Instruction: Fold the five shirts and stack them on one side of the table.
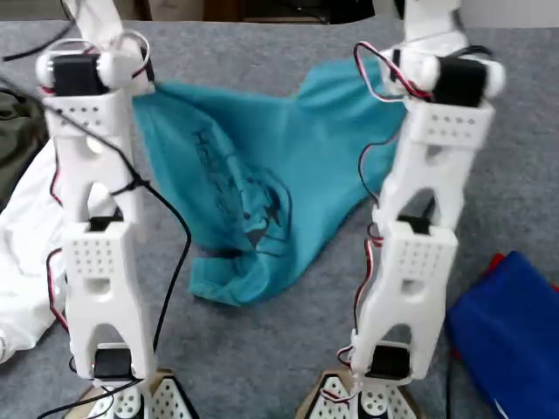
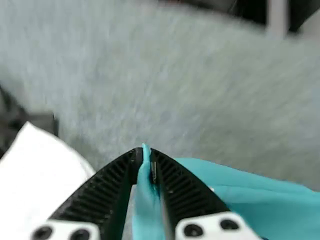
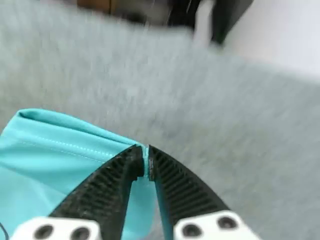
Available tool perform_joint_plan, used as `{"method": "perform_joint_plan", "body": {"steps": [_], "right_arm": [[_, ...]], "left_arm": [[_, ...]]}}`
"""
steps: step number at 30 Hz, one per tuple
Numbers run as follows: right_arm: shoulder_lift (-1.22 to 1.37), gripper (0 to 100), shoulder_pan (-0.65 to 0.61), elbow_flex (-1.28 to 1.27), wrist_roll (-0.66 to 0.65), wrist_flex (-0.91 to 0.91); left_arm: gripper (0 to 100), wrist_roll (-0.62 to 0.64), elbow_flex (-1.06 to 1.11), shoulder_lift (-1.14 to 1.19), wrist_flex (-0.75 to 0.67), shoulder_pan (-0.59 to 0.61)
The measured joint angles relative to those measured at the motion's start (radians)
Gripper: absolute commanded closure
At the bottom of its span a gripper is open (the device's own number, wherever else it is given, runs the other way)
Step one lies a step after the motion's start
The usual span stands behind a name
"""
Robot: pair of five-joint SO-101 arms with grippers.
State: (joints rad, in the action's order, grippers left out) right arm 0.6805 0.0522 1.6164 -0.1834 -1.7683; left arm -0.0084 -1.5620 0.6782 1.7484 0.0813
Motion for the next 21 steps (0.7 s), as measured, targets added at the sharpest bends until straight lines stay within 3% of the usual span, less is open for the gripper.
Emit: {"method": "perform_joint_plan", "body": {"steps": [8, 21], "right_arm": [[-0.416, 99.3, 0.000, 0.023, -0.157, -0.002], [-0.904, 99.4, 0.006, 0.035, -0.371, -0.002]], "left_arm": [[98, -0.069, 0.152, -0.471, 0.000, -0.098], [98, -0.078, 0.738, -1.234, 0.000, -0.170]]}}
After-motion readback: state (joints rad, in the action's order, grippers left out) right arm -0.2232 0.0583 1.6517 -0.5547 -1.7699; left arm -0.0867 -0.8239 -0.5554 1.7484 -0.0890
